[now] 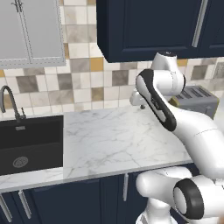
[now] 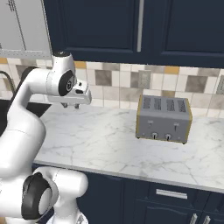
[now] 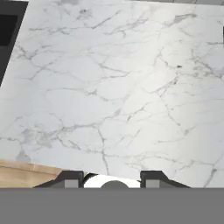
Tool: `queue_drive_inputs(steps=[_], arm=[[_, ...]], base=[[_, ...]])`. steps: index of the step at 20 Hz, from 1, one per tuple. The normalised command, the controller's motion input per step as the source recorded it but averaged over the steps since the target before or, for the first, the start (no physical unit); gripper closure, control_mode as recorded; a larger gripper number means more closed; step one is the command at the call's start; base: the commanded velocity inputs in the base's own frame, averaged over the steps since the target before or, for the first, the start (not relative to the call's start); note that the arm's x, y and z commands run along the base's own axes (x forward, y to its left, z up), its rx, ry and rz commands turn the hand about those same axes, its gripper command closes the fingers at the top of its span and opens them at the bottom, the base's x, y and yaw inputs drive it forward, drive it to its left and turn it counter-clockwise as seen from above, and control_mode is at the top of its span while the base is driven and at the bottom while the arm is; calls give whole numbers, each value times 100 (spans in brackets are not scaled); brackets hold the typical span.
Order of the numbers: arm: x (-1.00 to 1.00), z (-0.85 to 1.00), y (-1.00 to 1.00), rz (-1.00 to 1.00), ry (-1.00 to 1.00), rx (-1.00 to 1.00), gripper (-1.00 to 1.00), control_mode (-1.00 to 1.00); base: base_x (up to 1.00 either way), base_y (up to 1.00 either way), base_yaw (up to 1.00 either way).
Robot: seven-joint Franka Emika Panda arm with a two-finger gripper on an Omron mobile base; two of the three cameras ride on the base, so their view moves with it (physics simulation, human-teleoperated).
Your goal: The dining table condiment station is running low on mustard. Refill the condiment station by opening the cabinet and taking the mustard from the cabinet and placing it on the dining table.
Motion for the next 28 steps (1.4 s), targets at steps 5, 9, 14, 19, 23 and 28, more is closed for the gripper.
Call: queue_drive_inputs(steps=[5,9,14,19,23,28], arm=[[-63,-5,-11,-3,-29,0,-100,-100],[-100,39,-90,-1,-77,0,-100,-100],[-41,99,-90,-8,-47,0,-100,-100],[0,85,-74,-20,-26,1,-100,-100],[0,93,-57,-16,-39,0,-100,-100],[25,71,-41,-3,-43,4,-100,-100]], base=[[0,0,0],[0,0,0],[0,0,0],[0,0,0],[0,0,0],[0,0,0]])
